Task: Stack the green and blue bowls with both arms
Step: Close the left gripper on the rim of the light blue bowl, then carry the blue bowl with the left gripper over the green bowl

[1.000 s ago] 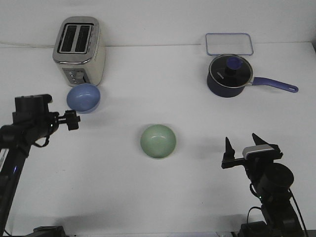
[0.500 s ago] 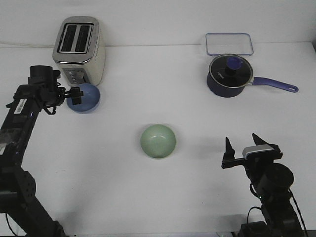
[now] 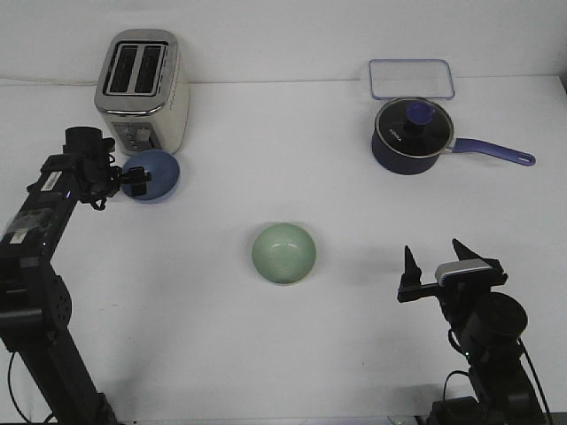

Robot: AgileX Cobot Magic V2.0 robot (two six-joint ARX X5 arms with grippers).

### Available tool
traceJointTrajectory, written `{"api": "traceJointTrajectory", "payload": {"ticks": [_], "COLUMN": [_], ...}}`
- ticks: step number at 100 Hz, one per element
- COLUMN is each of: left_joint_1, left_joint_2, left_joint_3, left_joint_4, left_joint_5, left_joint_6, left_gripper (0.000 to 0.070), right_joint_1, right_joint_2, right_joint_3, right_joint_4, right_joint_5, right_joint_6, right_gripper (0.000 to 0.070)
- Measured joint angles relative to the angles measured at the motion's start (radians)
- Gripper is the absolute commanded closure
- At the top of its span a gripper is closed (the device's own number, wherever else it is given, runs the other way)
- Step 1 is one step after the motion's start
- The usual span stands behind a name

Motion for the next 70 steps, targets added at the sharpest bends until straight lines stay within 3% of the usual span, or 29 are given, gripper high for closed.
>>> {"api": "traceJointTrajectory", "payload": {"ticks": [10, 47, 70], "left_joint_1": [0.0, 0.0, -0.043], "left_joint_2": [0.001, -0.016, -0.189], "left_joint_3": [0.0, 0.021, 0.022], "left_joint_4": [0.001, -0.062, -0.152], "left_joint_5": [0.0, 0.008, 0.056], "left_joint_6": [0.0, 0.0, -0.024], "left_gripper": [0.07, 0.069, 0.069], "right_joint_1": [0.0, 0.0, 0.0], "right_joint_2": [0.0, 0.0, 0.0], "right_joint_3": [0.0, 0.0, 0.0], "right_joint_4": [0.0, 0.002, 0.002], "right_joint_5": [0.0, 0.001, 0.002], "right_joint_6": [0.0, 0.0, 0.0], "right_gripper": [0.0085, 0.0085, 0.0085]}}
